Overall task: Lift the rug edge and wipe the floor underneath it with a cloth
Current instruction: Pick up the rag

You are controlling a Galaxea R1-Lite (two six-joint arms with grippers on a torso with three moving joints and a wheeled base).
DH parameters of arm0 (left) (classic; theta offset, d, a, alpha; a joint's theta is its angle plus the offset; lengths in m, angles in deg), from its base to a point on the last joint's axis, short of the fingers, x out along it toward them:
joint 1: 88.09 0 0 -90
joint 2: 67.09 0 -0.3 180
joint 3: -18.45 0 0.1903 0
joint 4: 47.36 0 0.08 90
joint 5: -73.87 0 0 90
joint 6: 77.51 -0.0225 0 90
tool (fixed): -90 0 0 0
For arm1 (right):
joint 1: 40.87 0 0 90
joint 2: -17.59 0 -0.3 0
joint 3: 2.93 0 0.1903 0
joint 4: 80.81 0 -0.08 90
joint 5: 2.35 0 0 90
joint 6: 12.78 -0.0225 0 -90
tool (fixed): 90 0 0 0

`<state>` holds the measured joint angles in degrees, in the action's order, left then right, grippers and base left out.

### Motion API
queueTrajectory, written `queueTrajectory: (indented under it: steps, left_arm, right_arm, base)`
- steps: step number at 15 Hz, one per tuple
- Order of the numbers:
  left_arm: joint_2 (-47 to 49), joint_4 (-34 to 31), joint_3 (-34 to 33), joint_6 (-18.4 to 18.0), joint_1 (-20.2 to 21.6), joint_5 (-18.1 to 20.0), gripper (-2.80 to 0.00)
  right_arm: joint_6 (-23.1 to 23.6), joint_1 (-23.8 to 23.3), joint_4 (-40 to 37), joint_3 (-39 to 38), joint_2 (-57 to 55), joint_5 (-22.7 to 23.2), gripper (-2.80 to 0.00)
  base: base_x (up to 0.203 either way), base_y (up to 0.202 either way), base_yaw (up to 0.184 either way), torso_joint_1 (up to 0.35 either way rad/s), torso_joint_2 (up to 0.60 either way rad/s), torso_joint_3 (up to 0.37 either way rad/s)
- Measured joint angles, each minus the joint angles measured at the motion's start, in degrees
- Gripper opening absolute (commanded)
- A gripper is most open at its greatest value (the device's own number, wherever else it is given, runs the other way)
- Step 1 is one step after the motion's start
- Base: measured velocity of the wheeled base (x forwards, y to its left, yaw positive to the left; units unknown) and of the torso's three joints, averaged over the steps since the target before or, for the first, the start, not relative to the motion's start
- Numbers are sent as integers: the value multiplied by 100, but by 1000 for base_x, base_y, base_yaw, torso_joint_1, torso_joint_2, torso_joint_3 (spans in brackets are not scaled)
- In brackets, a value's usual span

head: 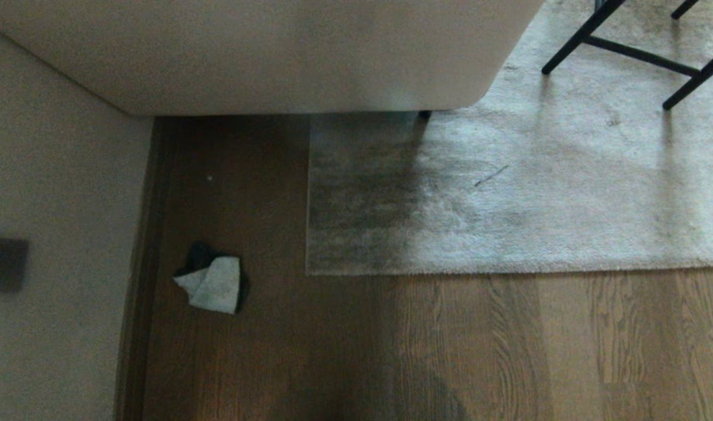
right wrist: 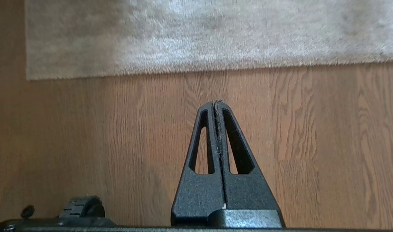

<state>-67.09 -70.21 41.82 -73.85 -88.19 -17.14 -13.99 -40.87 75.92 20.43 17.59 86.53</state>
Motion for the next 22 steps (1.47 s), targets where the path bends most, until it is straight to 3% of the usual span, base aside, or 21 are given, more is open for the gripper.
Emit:
queueTrajectory:
  steps: [22]
  left_arm:
    - [0, 1, 0, 0, 0, 0, -280]
  right_arm:
    - [0, 0, 0, 0, 0, -1, -280]
  base:
    - [0, 0, 0, 3, 2, -198]
